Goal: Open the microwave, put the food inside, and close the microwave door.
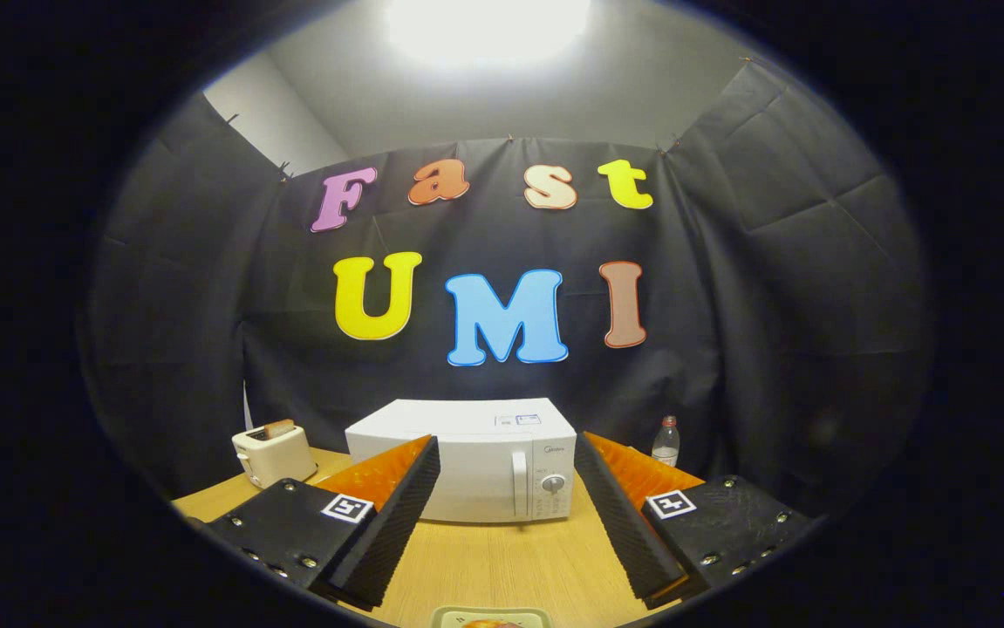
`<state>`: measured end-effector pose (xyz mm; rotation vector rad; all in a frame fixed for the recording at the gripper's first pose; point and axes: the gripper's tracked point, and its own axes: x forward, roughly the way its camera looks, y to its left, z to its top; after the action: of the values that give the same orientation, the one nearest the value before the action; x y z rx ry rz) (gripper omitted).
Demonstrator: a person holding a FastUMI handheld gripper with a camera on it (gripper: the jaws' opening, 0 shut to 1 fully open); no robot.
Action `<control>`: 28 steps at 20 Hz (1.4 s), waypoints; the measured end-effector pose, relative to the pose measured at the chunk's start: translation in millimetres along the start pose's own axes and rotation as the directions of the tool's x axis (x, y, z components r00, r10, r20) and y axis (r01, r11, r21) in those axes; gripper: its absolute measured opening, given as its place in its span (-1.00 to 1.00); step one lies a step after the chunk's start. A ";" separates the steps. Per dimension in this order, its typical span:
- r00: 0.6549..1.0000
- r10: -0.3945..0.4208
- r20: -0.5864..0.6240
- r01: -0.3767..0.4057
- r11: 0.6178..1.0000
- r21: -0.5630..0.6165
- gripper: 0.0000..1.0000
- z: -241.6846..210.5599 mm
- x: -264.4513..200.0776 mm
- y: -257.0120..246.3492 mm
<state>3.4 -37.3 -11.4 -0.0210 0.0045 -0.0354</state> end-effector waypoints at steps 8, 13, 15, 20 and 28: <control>1.000 0.010 -0.017 -0.010 1.000 -0.001 0.96 -10.7 55.8 -19.1; 0.998 0.037 -0.049 -0.037 0.999 0.012 0.97 -31.5 97.8 -17.7; 0.997 0.049 -0.067 -0.049 0.999 0.016 0.97 -43.5 113.5 -16.6; 0.990 0.068 -0.120 -0.067 0.998 0.017 0.97 -80.1 150.7 -16.9; 0.976 0.084 -0.202 -0.082 0.996 0.017 0.97 -140.1 201.3 -16.4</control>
<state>203.3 -63.8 -152.0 -0.0088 0.2090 0.0462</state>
